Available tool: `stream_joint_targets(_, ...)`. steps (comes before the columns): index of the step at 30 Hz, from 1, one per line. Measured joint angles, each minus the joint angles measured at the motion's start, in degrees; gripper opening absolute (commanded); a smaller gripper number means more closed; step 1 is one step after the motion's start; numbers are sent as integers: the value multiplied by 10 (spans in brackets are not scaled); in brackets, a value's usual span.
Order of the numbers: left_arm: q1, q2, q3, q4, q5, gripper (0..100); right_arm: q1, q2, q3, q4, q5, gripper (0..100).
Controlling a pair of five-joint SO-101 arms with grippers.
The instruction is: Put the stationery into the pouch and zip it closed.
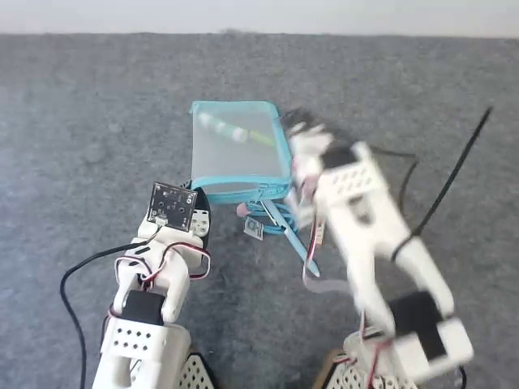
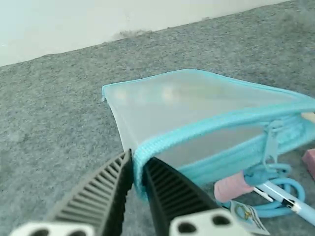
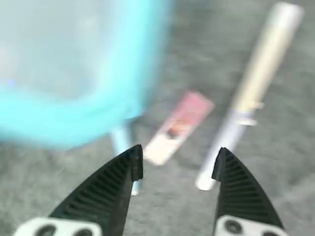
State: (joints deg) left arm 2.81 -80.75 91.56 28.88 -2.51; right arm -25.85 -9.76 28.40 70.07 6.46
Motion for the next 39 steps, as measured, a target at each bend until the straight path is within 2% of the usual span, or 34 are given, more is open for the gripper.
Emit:
stream_joint_targets(5, 0, 0, 0, 0, 0, 11, -40, -170, 177, -68, -13, 221)
stream_joint_targets(11, 0, 0, 0, 0, 0, 11, -105, -276, 270, -115, -23, 220)
stream_joint_targets(17, 0, 0, 0, 0, 0, 11, -135, -246, 282, -172, -23, 220)
stream_joint_targets(27, 0, 0, 0, 0, 0, 11, -116, -96, 282, -282, -23, 218)
stream_joint_targets(34, 0, 0, 0, 0, 0, 11, -69, -64, 282, -301, -23, 62)
stream_joint_targets(39, 0, 0, 0, 0, 0, 11, -66, -63, 282, -309, -23, 32)
